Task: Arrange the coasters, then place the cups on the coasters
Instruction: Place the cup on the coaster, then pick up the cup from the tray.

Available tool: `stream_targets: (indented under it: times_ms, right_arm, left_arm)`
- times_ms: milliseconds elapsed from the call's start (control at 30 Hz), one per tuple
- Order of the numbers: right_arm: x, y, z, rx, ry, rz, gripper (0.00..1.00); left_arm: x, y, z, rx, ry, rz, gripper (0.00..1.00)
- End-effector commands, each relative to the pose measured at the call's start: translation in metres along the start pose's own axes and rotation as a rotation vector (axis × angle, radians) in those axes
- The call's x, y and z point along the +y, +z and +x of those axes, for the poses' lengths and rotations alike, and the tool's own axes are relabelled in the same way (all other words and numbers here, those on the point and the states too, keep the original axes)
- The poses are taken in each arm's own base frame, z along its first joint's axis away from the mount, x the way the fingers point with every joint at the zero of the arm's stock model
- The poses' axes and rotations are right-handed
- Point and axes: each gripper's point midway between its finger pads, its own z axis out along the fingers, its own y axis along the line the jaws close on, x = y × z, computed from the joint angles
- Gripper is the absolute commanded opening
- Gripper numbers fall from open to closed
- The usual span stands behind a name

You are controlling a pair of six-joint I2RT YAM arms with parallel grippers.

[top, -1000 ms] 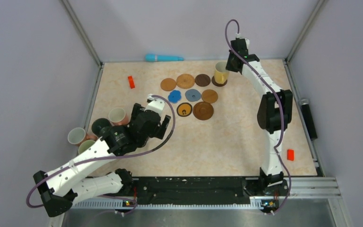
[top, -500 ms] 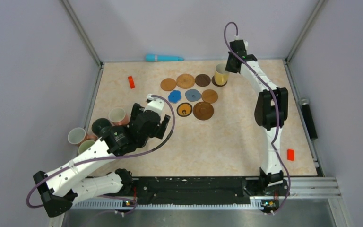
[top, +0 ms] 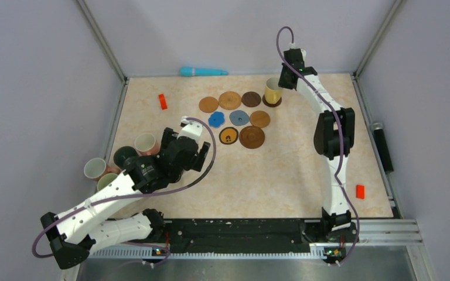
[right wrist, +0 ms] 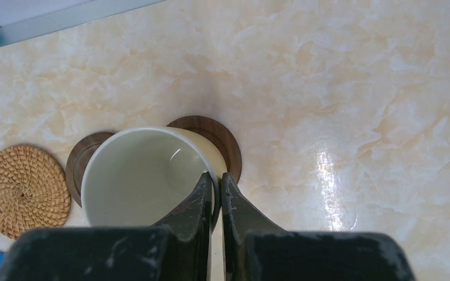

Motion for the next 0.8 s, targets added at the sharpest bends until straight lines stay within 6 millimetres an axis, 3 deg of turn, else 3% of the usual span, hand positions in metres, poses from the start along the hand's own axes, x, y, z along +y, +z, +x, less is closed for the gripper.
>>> stream_targets:
  times_ms: [0, 300, 467, 600, 767]
  right_arm:
    - [0.014, -0.011, -0.049, -0.132, 0.034, -0.062, 0.00]
    - [0.013, -0.009, -0.044, -0.118, 0.028, -0.058, 0.10]
    - [0.012, -0.010, -0.044, -0.116, 0.023, -0.058, 0.24]
    - [0.018, -0.024, -0.054, -0.128, 0.028, -0.090, 0.41]
    - [0.021, -0.057, -0.066, -0.134, 0.019, -0.127, 0.56]
  left_arm:
    - [0.003, -0.001, -0.004, -0.025, -0.015, -0.014, 0.99]
    - [0.004, -0.001, -0.004, -0.026, -0.015, -0.018, 0.99]
    - [0.005, -0.001, -0.004, -0.024, -0.012, -0.028, 0.99]
    - [0.012, -0.001, -0.005, -0.032, -0.022, -0.065, 0.99]
    - [0.026, -0.008, -0.013, -0.075, -0.079, -0.121, 0.99]
